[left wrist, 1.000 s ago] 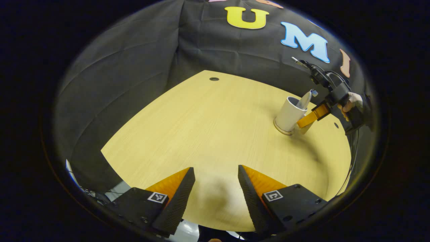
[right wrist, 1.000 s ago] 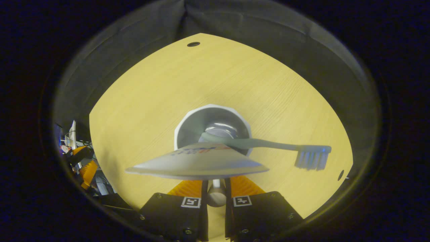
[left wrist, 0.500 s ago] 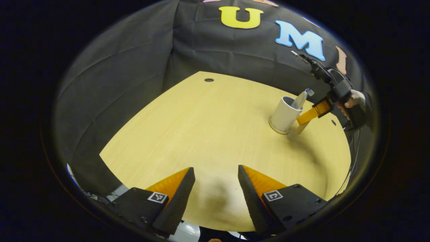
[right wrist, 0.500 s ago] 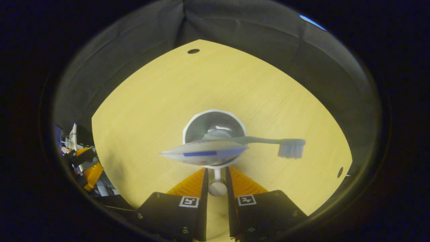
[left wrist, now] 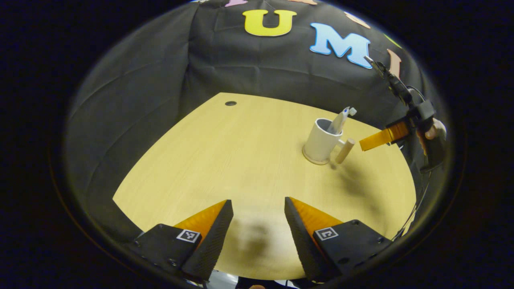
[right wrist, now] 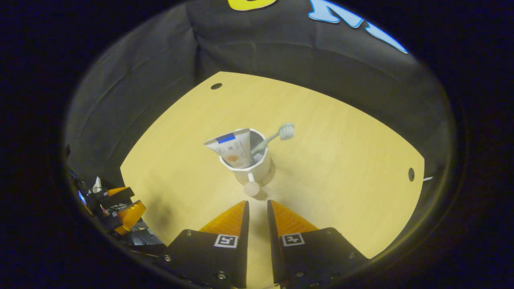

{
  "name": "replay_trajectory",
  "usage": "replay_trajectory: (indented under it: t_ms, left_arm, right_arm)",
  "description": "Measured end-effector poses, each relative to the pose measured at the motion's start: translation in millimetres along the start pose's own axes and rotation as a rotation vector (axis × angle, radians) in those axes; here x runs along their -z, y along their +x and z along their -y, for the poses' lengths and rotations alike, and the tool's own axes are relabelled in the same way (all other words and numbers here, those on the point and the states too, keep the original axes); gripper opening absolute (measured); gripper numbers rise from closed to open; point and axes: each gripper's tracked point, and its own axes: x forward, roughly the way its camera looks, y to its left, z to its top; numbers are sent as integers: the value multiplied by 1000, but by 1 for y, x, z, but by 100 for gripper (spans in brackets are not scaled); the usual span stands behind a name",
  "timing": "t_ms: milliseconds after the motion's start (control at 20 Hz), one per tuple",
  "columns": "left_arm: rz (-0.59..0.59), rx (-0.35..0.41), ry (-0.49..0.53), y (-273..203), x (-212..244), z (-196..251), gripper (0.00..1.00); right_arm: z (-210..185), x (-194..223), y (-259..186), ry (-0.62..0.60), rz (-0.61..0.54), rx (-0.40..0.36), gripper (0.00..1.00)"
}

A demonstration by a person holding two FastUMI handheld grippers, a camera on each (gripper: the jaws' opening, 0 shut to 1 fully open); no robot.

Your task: Put the toothbrush and toothpaste on the desktop into the cup, then pick up the cup and place it on the coaster on the desktop.

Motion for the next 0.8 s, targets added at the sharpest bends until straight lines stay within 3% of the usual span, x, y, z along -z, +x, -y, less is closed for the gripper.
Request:
replay_trajectory:
  t_ms: [450, 800]
  left_arm:
    - [78, 115, 100, -7, -41, 68, 87]
    - [279, 151, 188, -39, -120, 112, 88]
  right_arm:
    - [2, 33, -64, 165, 229, 133, 25]
    - [8, 19, -129, 231, 483, 267, 25]
